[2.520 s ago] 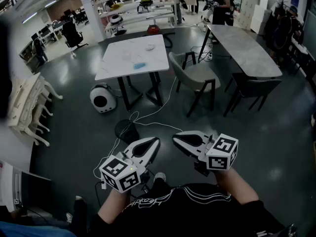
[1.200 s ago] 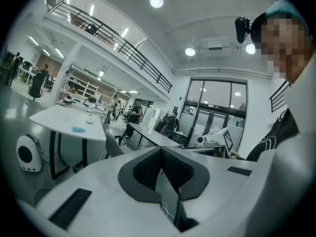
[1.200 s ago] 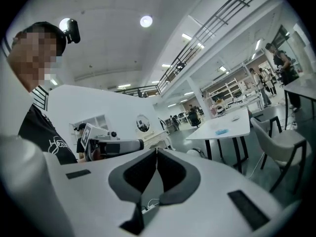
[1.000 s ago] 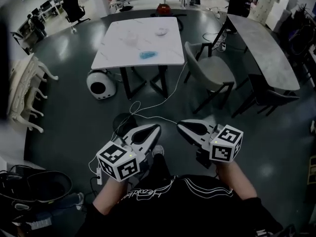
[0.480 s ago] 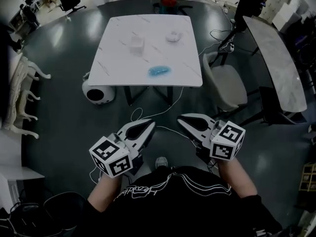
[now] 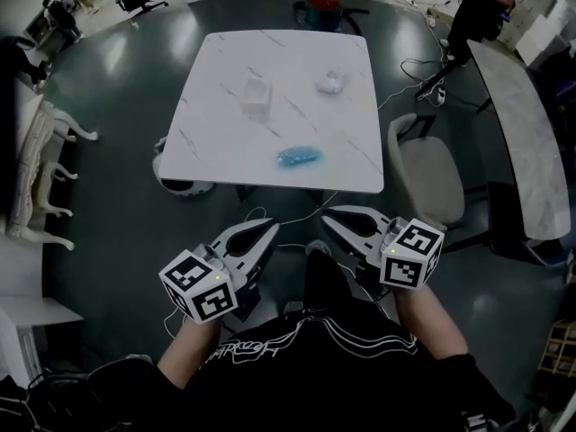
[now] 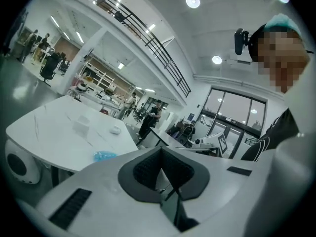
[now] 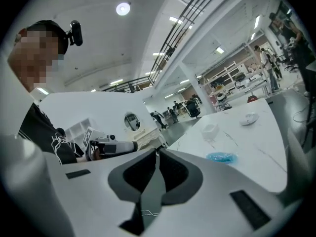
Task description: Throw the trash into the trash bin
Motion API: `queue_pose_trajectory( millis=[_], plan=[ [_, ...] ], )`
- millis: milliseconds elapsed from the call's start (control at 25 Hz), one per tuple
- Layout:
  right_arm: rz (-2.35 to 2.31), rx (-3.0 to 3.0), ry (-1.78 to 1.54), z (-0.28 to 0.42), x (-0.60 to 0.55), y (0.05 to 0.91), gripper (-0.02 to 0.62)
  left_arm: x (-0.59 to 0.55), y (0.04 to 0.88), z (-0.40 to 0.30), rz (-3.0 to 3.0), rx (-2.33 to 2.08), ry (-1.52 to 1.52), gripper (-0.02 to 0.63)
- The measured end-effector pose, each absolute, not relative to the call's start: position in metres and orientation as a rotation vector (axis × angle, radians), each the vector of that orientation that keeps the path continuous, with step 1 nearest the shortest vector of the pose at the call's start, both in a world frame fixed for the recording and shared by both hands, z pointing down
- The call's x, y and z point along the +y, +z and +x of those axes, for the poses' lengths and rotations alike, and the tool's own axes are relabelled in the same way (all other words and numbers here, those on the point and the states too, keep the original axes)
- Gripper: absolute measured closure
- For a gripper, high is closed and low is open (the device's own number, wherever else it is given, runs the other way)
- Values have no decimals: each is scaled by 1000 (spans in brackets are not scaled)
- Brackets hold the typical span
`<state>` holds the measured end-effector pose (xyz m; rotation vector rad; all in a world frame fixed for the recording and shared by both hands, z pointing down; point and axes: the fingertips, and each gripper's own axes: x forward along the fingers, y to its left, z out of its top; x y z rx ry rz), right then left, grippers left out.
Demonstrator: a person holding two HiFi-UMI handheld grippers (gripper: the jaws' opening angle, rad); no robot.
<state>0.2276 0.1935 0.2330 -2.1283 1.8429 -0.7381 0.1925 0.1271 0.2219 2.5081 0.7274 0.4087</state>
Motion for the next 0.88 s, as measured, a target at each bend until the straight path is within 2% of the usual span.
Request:
queue_pose_trajectory(
  millis=[440, 800, 880],
  plan=[
    [-2060, 2136, -908, 354, 141, 287, 560, 78, 273, 302, 2510, 462, 508, 601],
    [-2117, 2451, -963, 401, 100, 335, 555, 42, 323, 333, 2443, 214, 546, 601],
    [-2077, 2560, -988, 398, 93, 347, 505, 34, 332, 331, 2428, 124, 550, 601]
  ],
)
